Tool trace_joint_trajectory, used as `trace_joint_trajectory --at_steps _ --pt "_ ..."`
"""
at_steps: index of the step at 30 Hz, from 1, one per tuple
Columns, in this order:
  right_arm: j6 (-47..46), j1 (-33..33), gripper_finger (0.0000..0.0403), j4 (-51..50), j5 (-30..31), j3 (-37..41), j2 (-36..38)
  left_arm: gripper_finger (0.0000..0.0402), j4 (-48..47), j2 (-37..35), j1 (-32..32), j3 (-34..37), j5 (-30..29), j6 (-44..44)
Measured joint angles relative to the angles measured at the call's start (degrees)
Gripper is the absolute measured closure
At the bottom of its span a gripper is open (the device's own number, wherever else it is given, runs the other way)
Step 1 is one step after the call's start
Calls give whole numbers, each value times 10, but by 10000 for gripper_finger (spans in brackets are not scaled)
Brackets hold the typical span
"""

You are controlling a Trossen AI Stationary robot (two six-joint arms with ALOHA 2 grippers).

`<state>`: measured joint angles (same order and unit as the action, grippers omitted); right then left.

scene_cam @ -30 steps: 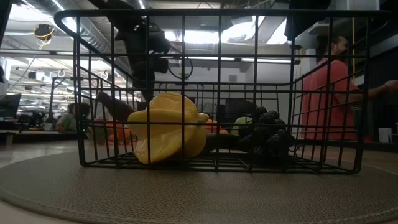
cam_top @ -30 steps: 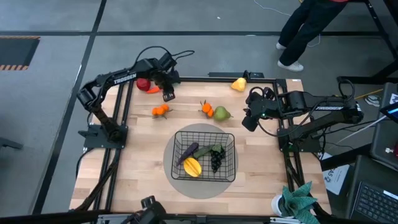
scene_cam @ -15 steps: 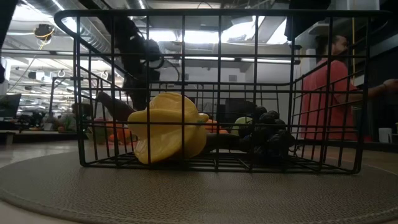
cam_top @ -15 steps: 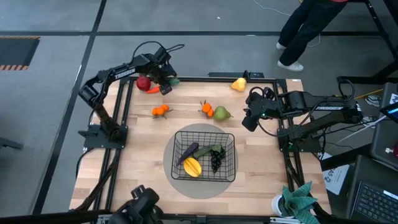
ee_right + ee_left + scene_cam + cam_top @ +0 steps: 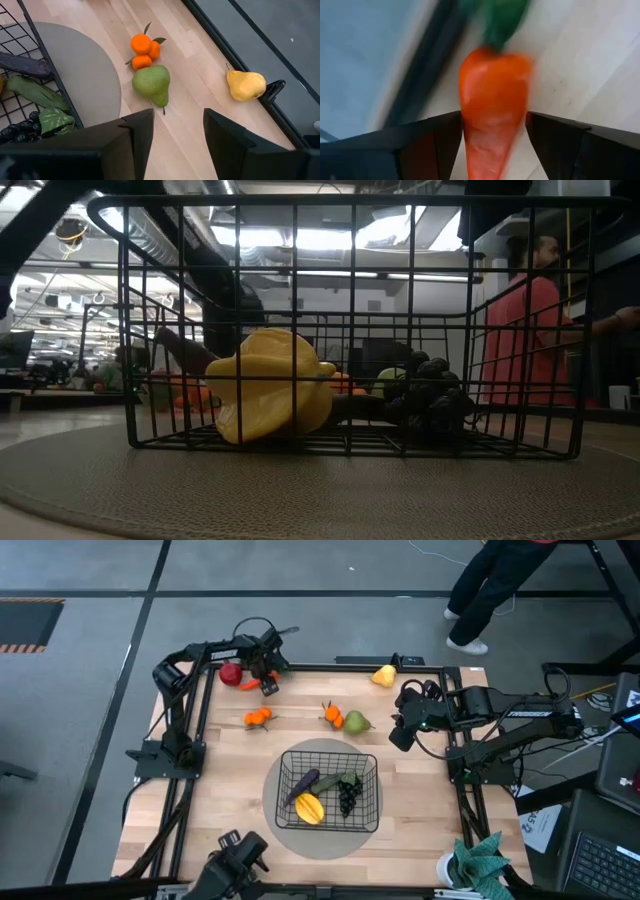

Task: Build produce basket
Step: Put the carrot into the wire basket

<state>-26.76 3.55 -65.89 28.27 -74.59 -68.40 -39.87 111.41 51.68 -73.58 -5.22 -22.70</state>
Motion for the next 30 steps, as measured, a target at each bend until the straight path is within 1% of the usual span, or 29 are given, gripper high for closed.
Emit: trace_joint_trajectory --at_steps 7,15,17,20,23,26,28,30 --pt "0 0 242 -2 0 0 0 197 -9 26 3 -4 12 5" --pt "0 0 242 -4 0 0 0 198 -9 29 3 -3 20 5" --pt "0 0 242 -4 1 0 0 204 -10 30 3 -2 21 4" --pt "0 0 242 -4 0 0 0 236 -17 30 1 -2 20 1" --pt "0 0 242 -4 0 0 0 288 -19 30 -3 -2 18 6" --pt "0 0 242 -4 0 0 0 340 -19 30 -7 -2 11 31" --pt "0 0 242 -4 0 0 0 342 -37 31 -11 -6 -5 73" --pt "0 0 242 -4 -3 0 0 342 -85 28 -16 -17 -17 110"
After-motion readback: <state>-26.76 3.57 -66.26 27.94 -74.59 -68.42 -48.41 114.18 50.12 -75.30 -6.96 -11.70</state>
